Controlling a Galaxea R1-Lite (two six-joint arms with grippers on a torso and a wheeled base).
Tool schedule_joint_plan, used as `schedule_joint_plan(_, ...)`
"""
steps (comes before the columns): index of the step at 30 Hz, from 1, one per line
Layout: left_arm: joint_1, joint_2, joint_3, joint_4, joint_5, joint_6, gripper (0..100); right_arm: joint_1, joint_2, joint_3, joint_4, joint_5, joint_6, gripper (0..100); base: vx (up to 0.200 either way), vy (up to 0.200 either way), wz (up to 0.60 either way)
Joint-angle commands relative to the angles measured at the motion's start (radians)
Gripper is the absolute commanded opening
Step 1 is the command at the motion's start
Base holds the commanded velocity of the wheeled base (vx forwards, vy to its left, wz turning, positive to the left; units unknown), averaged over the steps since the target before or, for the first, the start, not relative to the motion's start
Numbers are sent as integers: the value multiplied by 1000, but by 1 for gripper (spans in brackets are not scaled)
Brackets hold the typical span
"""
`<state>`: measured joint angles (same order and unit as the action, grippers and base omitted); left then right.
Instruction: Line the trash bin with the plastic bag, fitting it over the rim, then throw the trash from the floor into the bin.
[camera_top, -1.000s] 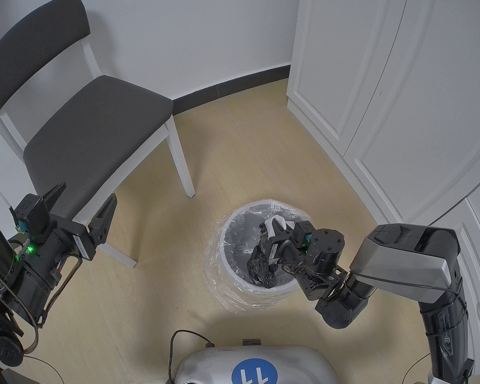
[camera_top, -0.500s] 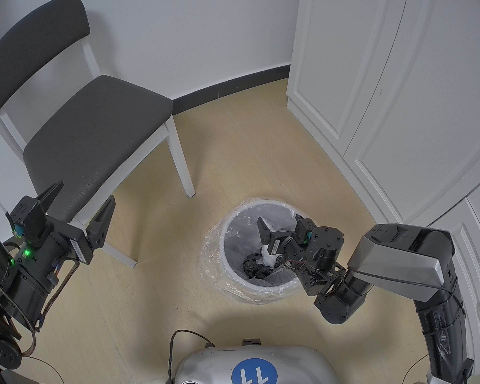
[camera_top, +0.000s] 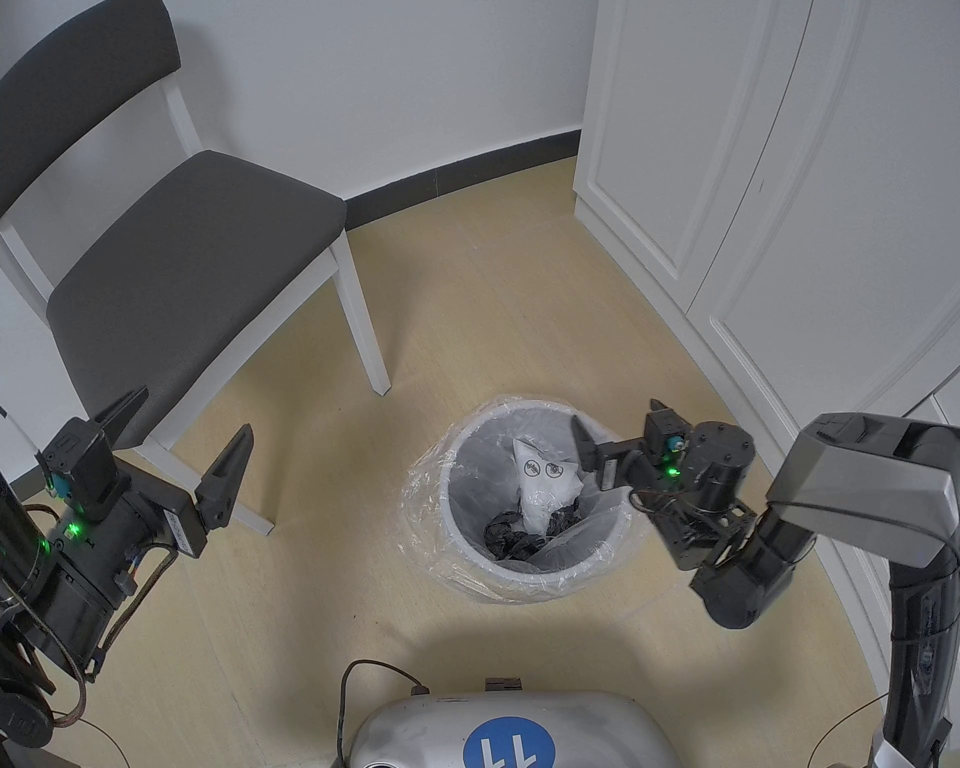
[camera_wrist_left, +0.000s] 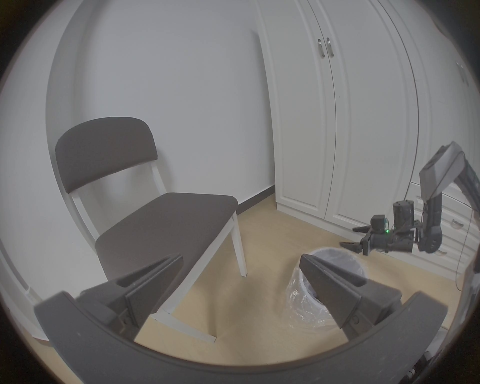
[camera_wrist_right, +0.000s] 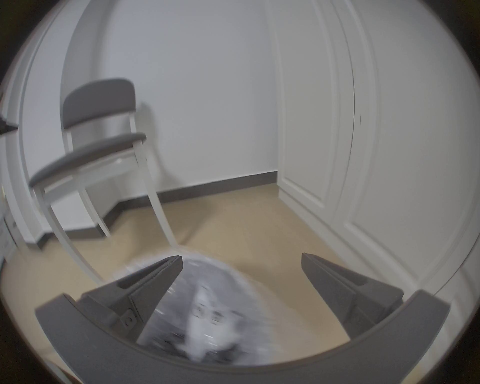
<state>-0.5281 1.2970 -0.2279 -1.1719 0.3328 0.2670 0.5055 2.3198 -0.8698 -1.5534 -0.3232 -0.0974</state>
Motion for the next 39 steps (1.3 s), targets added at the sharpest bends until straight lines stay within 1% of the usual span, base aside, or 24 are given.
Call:
schedule_joint_plan(1, -18, 62, 16, -22, 2, -8, 100, -223, -102, 189, -17, 93, -165, 100, 0, 0, 0)
schedule_joint_plan(2, -16, 62, 16, -29, 2, -8, 100, -249, -94, 195, -17, 144, -163, 100, 0, 0, 0)
schedule_joint_plan(4, -16, 61, 16, -32, 2, -9, 100, -271, -71, 199, -13, 197, -162, 100, 0, 0, 0)
schedule_joint_plan(6, -15, 59, 16, -34, 2, -9, 100, -275, -30, 198, -4, 220, -157, 100, 0, 0, 0)
schedule_joint_plan(11, -7, 57, 13, -37, 0, -22, 100, -277, 82, 150, -2, 228, -146, 100, 0, 0, 0)
schedule_joint_plan(15, 2, 61, 5, -37, 0, -52, 100, -285, 184, 72, 3, 231, -88, 100, 0, 0, 0)
schedule_joint_plan(17, 14, 59, 2, -37, -1, -63, 100, -306, 247, 6, 18, 233, -57, 100, 0, 0, 0)
schedule_joint_plan(19, 34, 54, -2, -37, -4, -66, 100, -312, 300, -72, 27, 240, 1, 100, 0, 0, 0)
schedule_joint_plan(22, 51, 51, -10, -37, -6, -66, 100, -303, 369, -181, 58, 243, 125, 100, 0, 0, 0)
schedule_joint_plan(23, 57, 50, -13, -37, -8, -68, 100, -302, 389, -225, 87, 242, 186, 100, 0, 0, 0)
schedule_joint_plan(27, 63, 36, -14, -37, -9, -72, 100, -306, 386, -259, 159, 240, 332, 100, 0, 0, 0)
schedule_joint_plan(28, 63, 31, -18, -37, -11, -72, 100, -309, 385, -261, 170, 240, 347, 100, 0, 0, 0)
schedule_joint_plan(39, 63, 59, -13, -35, -14, -92, 100, -306, 366, -242, 159, 237, 346, 100, 0, 0, 0)
